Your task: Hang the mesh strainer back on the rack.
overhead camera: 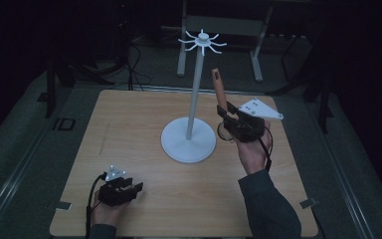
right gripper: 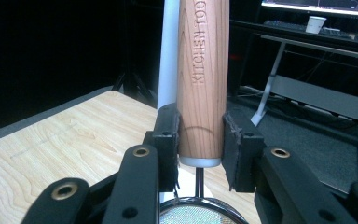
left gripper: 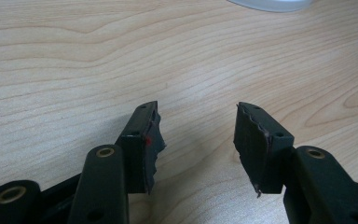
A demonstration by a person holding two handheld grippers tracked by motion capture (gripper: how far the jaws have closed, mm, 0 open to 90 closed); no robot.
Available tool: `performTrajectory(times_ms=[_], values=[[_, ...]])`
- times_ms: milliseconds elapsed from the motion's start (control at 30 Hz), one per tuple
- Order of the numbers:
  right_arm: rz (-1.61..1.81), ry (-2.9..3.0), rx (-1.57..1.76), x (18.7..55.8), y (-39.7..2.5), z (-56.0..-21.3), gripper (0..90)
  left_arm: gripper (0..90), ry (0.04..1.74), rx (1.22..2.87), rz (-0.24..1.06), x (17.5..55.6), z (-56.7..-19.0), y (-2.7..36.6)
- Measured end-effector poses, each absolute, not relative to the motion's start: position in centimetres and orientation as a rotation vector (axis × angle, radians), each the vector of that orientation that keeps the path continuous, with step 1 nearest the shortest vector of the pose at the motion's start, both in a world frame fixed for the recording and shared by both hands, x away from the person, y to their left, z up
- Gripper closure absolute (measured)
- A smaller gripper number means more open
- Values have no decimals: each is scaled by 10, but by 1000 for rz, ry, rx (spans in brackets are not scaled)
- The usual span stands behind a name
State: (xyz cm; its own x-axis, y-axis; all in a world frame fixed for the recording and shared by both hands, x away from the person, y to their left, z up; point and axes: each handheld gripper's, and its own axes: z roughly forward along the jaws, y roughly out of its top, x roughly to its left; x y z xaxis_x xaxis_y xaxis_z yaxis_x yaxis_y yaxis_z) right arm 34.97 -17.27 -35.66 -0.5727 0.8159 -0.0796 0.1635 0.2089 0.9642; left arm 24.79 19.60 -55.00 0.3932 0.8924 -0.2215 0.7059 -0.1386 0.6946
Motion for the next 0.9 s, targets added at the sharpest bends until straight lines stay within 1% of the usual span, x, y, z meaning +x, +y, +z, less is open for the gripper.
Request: performTrajectory(times_ms=[900], values=[[1467,1814,917,350,-178,-338,692,505,1372,1906,319,248,-550,196]])
